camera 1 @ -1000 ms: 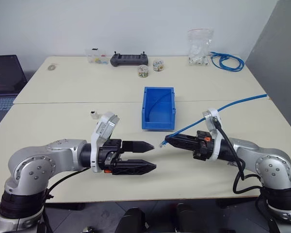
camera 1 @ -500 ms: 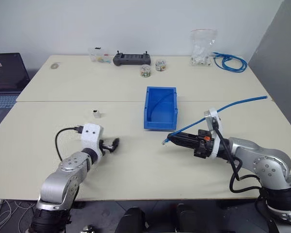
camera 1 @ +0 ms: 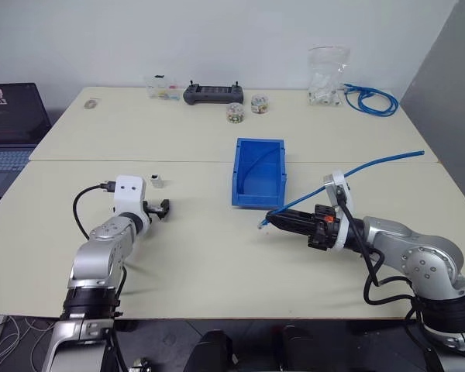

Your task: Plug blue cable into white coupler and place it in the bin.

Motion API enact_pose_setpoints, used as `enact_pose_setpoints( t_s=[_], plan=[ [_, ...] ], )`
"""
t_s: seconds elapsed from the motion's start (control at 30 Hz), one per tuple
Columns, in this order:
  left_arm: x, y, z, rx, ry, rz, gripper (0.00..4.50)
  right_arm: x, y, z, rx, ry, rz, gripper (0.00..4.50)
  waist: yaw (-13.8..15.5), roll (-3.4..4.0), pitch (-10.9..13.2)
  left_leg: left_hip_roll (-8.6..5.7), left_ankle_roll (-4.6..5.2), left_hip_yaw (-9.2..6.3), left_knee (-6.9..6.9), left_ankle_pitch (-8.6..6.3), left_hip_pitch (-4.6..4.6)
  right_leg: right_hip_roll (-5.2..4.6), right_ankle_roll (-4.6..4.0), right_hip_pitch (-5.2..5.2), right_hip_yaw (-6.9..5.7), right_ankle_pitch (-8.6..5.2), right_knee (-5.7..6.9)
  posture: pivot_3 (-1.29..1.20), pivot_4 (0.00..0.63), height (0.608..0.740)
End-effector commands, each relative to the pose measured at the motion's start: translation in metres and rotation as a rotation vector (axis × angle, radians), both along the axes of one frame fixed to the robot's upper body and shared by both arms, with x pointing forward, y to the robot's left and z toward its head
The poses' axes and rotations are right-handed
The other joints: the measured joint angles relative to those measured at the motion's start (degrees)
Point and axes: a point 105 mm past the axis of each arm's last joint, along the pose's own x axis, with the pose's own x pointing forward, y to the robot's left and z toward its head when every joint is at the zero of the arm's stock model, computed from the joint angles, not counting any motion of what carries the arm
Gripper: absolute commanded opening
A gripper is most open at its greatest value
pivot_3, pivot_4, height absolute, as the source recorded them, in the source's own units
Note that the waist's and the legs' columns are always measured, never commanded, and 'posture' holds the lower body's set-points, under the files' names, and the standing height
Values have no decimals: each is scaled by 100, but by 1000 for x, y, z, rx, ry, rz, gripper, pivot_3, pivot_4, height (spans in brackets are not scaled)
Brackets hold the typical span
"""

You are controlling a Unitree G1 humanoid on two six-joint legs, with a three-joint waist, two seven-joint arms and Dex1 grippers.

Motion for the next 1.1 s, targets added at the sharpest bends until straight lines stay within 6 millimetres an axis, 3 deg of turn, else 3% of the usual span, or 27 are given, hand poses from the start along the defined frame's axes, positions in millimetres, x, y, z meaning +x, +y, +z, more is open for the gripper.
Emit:
enact_pose_setpoints(
  t_s=[0.03, 0.53, 0.63, 1.1],
  plan=[
    [9, 7, 4, -5, -14, 15, 4500, -2, 1, 14, 26, -59, 8, 90, 0, 0, 0, 0, 0, -1, 0, 0, 0, 0, 0, 0, 0, 0, 1, 0, 150, 740],
    [50, 6, 5, -37, 2, 13, 4500, -3, 5, 15, 26, -65, 12, 90, 4, -3, -2, -5, -1, -6, 2, 1, 1, -3, 4, 0, -5, 3, 6, 0, 150, 740],
    [53, 3, 4, -34, 3, 1, 4084, -3, 5, 15, 26, -66, 13, 90, 3, -4, -2, -6, -2, -8, 3, 1, 1, -4, 4, 1, -7, 3, 5, 0, 150, 740],
    [51, 4, -7, -28, 29, 3, 1117, -3, 6, 15, 28, -68, 8, 90, -34, -4, -3, -4, -1, -7, 2, 1, 5, -3, 4, 0, -4, 4, 10, 0, 150, 740]
  ],
)
